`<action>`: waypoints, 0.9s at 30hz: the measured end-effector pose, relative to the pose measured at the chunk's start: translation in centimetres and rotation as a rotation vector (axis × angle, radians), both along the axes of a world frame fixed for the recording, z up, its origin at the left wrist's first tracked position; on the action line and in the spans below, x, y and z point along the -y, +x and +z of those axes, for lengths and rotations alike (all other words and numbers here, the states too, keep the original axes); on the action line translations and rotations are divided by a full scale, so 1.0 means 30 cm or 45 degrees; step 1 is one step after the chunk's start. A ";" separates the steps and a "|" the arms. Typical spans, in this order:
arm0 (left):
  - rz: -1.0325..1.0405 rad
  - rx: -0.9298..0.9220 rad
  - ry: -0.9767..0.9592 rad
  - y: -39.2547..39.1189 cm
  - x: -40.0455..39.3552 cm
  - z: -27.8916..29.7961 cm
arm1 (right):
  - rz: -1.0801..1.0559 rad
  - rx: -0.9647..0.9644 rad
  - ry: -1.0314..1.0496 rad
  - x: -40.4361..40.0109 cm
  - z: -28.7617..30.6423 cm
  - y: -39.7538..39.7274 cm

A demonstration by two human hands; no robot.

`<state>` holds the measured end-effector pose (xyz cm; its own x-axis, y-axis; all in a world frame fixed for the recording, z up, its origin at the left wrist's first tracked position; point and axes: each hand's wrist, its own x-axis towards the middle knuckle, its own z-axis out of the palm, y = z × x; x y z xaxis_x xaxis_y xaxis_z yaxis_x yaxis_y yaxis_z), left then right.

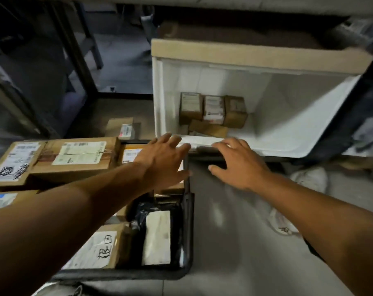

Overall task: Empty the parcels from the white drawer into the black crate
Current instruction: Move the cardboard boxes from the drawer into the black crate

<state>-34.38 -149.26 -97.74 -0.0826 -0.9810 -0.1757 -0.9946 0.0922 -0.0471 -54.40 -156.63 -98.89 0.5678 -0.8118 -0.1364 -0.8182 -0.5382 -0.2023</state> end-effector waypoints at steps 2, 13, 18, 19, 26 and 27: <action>-0.011 -0.044 -0.022 -0.051 0.095 -0.004 | -0.086 0.022 -0.024 0.077 0.004 -0.049; 0.173 -0.201 0.095 -0.079 0.604 -0.161 | -0.435 0.088 0.226 0.482 -0.167 -0.048; 0.310 -0.350 0.300 -0.017 0.714 -0.260 | -0.480 -0.005 0.534 0.614 -0.253 0.035; 0.383 -0.466 0.317 -0.009 0.723 -0.272 | -0.474 0.001 0.572 0.631 -0.259 0.051; 0.611 -0.753 0.240 0.017 0.749 -0.311 | -0.467 0.213 0.760 0.669 -0.275 0.106; 0.638 -0.767 0.193 0.021 0.742 -0.304 | -0.499 0.295 0.777 0.666 -0.270 0.105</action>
<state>-33.73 -171.51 -106.87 0.2385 -0.8957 -0.3753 -0.7697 -0.4100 0.4894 -51.25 -176.60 -106.99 0.3220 -0.7787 -0.5384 -0.8270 0.0455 -0.5603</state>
